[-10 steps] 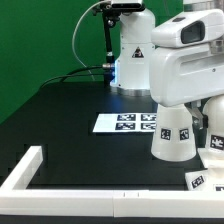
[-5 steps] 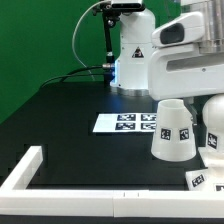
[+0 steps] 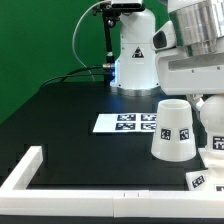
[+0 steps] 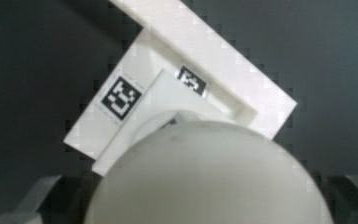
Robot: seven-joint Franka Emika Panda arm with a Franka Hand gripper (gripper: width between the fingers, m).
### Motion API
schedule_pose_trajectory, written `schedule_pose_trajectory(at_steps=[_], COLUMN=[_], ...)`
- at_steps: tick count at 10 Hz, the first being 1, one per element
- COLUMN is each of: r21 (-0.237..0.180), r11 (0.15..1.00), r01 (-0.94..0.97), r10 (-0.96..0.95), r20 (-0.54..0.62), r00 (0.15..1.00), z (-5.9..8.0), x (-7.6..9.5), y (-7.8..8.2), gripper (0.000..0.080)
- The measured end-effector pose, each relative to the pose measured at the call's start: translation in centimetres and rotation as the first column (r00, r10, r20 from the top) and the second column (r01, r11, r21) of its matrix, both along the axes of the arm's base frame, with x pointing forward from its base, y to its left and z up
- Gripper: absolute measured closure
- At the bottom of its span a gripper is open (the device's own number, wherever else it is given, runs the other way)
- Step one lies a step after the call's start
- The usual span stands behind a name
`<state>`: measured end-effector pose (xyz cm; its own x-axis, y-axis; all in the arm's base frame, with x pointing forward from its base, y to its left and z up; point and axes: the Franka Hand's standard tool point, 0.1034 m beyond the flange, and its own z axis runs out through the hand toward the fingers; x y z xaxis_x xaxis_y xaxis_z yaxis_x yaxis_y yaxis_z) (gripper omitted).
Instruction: Assemble lamp
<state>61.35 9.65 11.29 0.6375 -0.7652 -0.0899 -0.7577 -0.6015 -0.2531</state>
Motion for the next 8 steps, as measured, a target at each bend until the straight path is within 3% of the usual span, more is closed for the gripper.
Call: schedule_pose_trajectory(at_steps=[2,3,5,6,7,8], r21=[-0.019,-0.064,-0.17,-0.226,-0.245,-0.253], r11=[0.996,0.959,0.781,0.679,0.686,0.633], r01=[-0.091,-0.277,-0.6,-0.698,-0.685,-0.732], r10=[0.092,0.281,0.614,0.719,0.717,0.764], r20=[0.017,0.048,0.033,0.011,0.066,0.054], r00=[0.996,0.959,0.789,0.695,0.694,0.642], z=[0.1,0.5,1.5,1.7,1.6,1.4], x=[0.0,0.2,0.7,0.7,0.9,0.6], y=[0.0,-0.3,0.0,0.9,1.2,0.8], gripper=[0.0119,0.0104,0.0101,0.0101,0.0101,0.0101])
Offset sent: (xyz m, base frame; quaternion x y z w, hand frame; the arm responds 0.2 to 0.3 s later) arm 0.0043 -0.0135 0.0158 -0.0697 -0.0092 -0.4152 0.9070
